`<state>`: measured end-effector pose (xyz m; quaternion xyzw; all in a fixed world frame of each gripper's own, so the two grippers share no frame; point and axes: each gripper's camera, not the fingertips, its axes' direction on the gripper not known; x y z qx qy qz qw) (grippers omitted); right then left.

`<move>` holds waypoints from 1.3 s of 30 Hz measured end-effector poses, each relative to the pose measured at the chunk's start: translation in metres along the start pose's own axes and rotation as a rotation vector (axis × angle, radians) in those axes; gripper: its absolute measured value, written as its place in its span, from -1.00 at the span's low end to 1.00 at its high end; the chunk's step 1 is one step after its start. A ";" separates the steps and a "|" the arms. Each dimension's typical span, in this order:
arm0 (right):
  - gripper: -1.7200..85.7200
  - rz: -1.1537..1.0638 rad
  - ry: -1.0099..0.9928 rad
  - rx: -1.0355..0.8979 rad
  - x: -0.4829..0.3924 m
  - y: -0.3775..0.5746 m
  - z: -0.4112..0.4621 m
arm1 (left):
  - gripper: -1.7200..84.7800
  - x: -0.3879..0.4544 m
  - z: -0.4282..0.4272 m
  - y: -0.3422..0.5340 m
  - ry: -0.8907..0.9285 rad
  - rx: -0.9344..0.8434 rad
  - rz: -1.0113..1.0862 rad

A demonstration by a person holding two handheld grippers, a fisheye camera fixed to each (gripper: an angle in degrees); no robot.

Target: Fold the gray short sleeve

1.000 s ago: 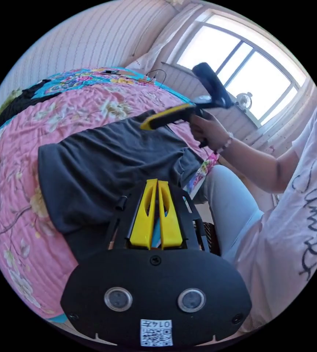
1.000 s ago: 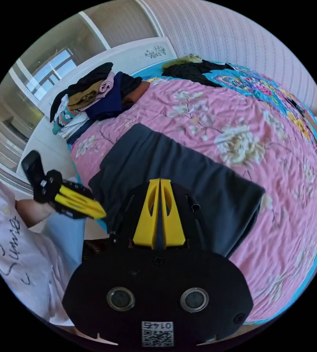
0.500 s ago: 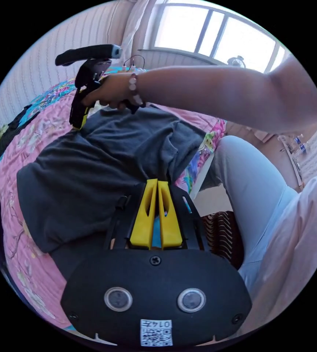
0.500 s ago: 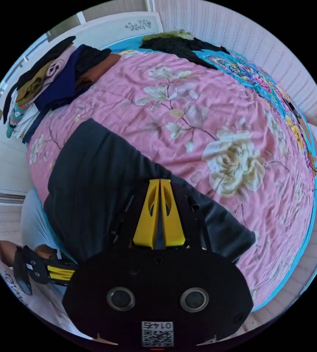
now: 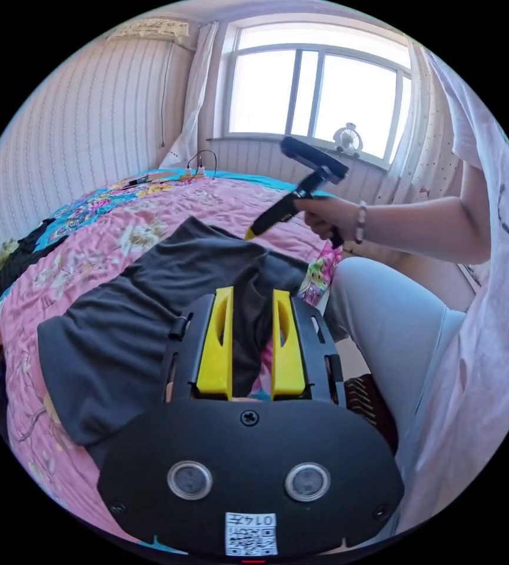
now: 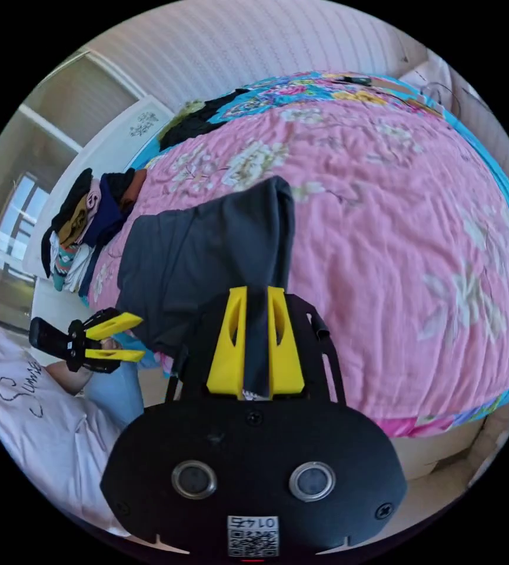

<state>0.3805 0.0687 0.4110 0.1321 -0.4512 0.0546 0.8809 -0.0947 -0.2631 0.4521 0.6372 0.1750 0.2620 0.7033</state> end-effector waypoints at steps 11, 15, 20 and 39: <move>-0.92 0.057 -0.288 -0.042 0.051 0.035 -0.010 | -0.54 0.034 0.093 -0.078 0.109 -0.121 0.165; -0.92 0.035 -0.453 0.012 0.061 0.019 -0.019 | -0.55 0.029 0.111 -0.096 0.128 -0.154 0.127; -0.83 -0.098 -0.484 0.035 0.079 -0.004 -0.028 | -0.94 0.001 0.125 -0.121 0.108 -0.239 -0.002; -0.92 0.052 -0.537 0.179 0.111 -0.157 0.084 | -0.98 -0.084 0.039 -0.177 0.018 -0.033 -0.146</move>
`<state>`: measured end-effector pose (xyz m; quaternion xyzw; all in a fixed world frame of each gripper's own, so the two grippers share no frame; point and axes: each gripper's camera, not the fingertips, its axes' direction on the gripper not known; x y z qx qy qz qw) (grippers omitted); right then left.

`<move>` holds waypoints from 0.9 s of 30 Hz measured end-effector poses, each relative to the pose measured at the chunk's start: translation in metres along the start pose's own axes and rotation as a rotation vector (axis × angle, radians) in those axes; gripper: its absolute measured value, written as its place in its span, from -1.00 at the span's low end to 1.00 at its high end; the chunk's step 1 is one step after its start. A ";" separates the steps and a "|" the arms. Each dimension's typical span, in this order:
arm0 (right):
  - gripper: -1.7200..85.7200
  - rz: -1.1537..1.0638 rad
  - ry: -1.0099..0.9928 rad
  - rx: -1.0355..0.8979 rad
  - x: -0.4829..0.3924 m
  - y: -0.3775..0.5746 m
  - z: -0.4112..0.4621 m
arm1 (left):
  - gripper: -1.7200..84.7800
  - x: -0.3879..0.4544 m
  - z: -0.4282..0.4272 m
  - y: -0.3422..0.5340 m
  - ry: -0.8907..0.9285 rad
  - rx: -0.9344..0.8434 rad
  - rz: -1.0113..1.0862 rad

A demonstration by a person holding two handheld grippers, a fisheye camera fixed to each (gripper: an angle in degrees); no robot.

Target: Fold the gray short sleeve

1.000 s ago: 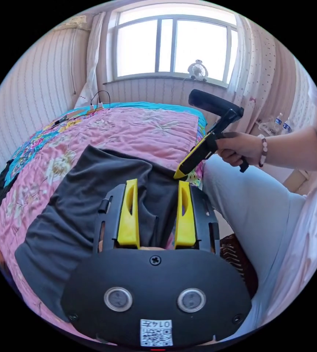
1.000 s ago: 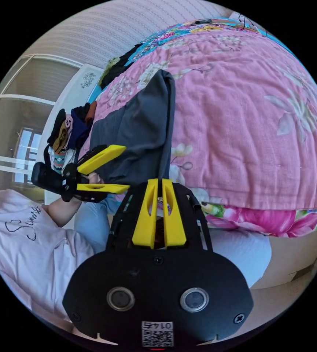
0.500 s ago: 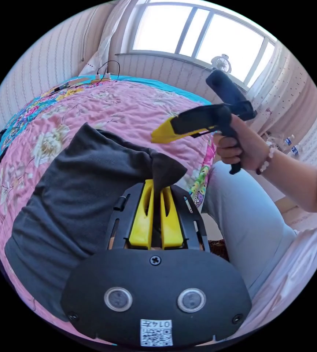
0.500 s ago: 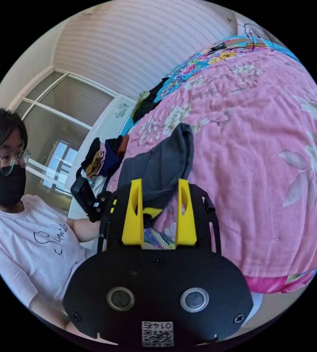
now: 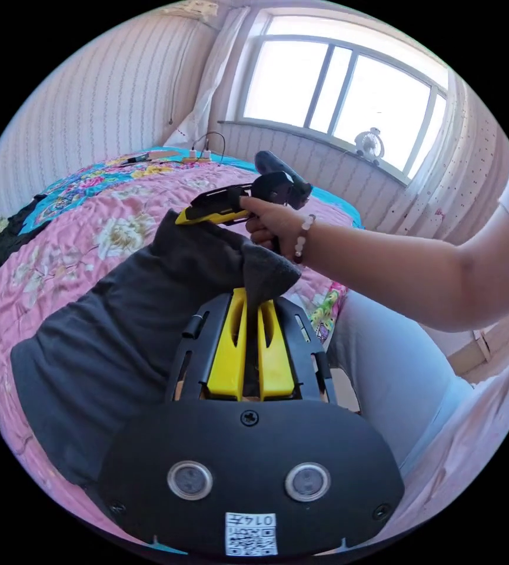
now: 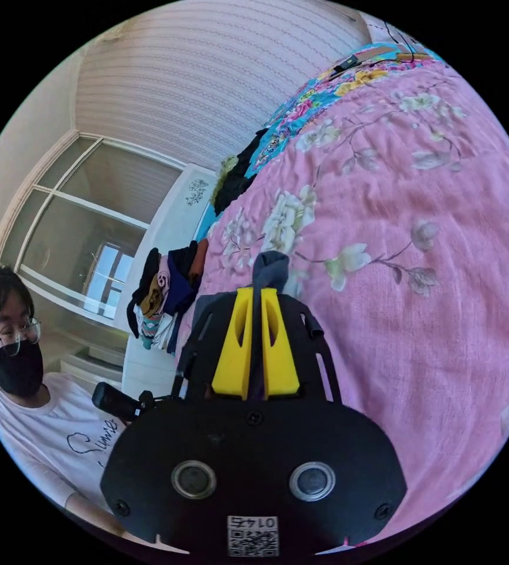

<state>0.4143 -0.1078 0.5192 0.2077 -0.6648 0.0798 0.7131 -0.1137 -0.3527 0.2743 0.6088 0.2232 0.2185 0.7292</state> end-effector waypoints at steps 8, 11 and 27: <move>-0.92 -0.212 -0.031 -0.239 -0.126 -0.027 0.200 | -0.97 -0.102 -0.137 0.024 -0.133 0.106 -0.327; -0.90 -0.241 -0.028 -0.279 -0.146 -0.021 0.285 | -0.94 -0.140 -0.173 0.049 -0.287 0.085 -0.477; -0.67 -0.514 0.306 -0.545 -0.181 -0.028 0.515 | -0.76 -0.225 -0.277 0.030 -0.259 -0.006 -0.778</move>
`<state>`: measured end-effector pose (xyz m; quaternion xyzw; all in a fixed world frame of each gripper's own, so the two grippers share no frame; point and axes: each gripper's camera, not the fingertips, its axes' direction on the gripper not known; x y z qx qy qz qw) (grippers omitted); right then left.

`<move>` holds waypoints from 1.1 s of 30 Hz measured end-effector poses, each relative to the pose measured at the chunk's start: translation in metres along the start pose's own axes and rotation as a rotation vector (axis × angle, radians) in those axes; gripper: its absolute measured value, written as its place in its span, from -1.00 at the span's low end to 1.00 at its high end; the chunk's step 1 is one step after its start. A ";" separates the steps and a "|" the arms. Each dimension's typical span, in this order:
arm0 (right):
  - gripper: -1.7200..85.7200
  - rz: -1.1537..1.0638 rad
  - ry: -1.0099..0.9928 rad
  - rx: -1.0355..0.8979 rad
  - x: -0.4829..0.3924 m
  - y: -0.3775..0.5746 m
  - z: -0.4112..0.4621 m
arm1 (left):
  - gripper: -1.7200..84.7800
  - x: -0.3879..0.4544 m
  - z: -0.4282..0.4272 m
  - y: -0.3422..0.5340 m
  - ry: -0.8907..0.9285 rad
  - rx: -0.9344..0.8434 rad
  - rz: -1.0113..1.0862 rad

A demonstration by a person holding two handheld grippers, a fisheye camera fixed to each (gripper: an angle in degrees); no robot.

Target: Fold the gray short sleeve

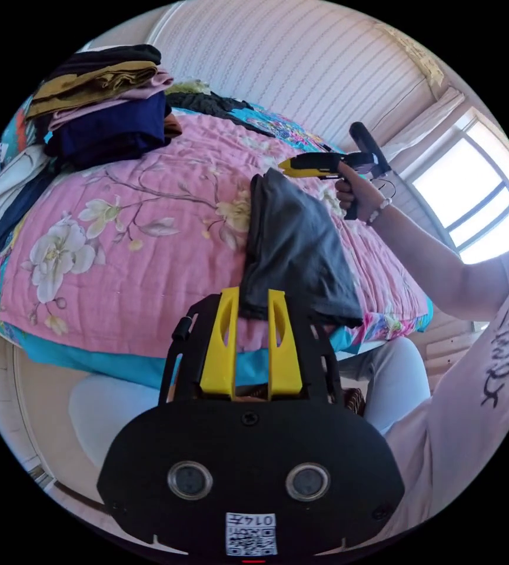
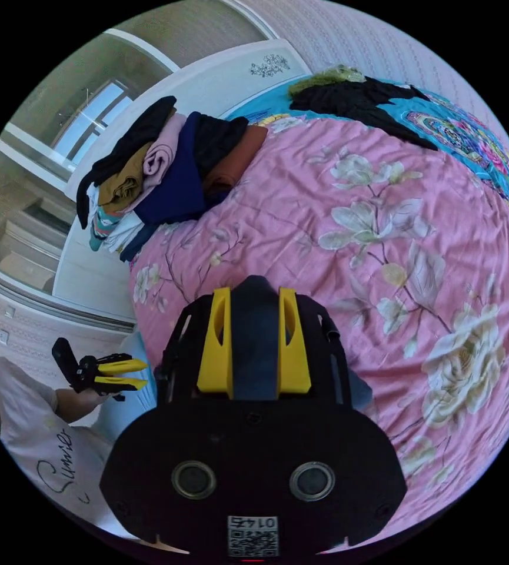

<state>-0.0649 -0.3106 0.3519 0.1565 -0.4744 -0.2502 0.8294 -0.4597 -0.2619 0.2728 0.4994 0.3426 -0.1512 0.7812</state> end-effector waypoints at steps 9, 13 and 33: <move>-0.76 -0.041 0.011 -0.196 -0.036 -0.042 0.100 | -0.90 0.053 -0.015 -0.055 -0.052 -0.066 0.175; -0.78 -0.010 -0.106 -0.051 -0.057 -0.019 0.065 | -0.96 0.081 -0.077 -0.067 0.006 -0.026 0.232; -0.76 -0.480 0.232 0.227 -0.499 -0.394 0.034 | -0.92 0.034 -0.483 -0.248 -0.166 0.785 0.087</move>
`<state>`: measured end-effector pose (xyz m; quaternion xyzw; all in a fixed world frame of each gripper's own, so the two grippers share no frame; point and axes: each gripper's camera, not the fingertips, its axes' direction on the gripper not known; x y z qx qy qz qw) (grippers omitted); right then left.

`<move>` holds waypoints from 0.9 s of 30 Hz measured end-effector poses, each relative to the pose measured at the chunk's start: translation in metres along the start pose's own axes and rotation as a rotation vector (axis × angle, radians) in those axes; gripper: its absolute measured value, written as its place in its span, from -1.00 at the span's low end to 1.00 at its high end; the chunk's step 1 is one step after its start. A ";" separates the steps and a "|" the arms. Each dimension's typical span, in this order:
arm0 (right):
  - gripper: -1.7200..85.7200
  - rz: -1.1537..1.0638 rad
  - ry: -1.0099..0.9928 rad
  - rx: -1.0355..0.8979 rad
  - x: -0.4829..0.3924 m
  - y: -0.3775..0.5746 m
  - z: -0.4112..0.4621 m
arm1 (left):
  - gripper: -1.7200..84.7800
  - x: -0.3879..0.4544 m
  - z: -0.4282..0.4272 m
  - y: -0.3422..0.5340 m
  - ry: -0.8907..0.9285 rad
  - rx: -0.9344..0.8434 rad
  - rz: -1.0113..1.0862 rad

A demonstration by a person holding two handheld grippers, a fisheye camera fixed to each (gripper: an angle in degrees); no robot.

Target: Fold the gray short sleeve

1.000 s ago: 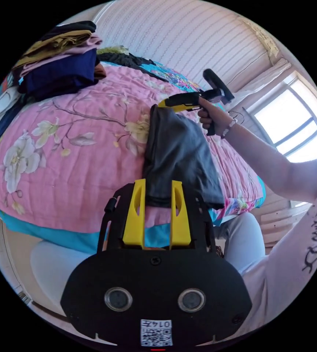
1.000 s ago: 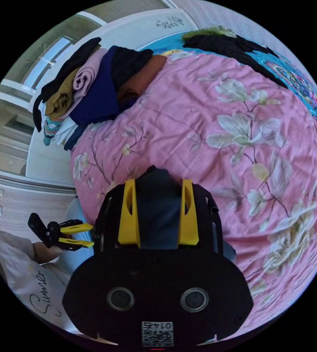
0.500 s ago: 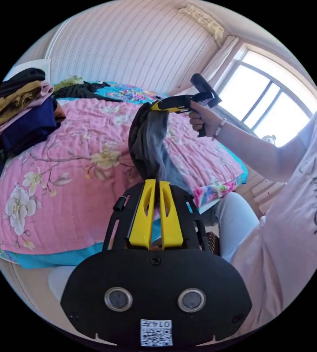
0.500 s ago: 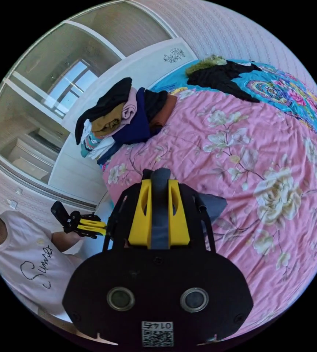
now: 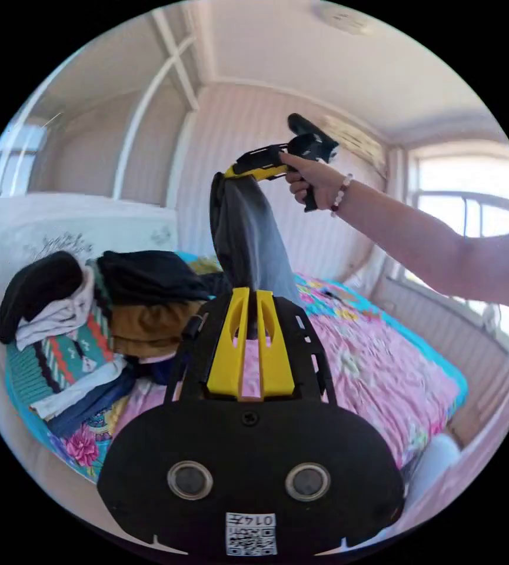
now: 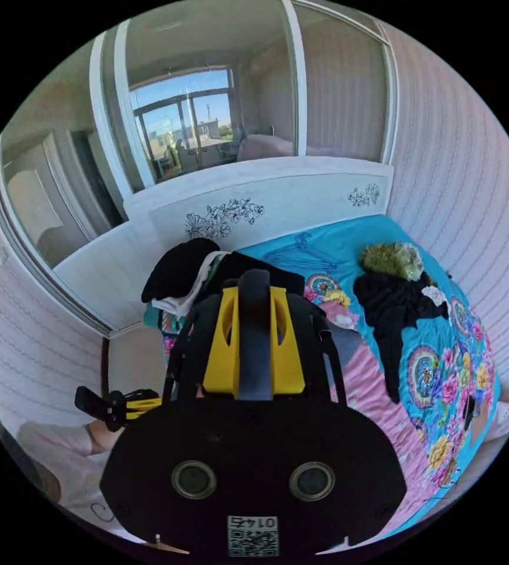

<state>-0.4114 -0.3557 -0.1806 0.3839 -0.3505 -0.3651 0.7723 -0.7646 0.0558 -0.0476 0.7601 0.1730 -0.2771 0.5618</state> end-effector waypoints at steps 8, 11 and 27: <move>-0.90 0.023 0.413 -0.142 -0.074 -0.014 0.168 | -0.80 -0.098 -0.008 -0.001 -0.146 -0.185 -0.145; -0.96 -0.001 0.405 -0.132 -0.075 0.030 0.181 | -0.81 -0.087 -0.038 0.028 -0.144 -0.206 -0.148; -0.81 -0.233 -0.405 -0.147 -0.157 0.021 0.177 | -0.75 -0.083 -0.168 -0.007 -0.483 -0.047 -0.036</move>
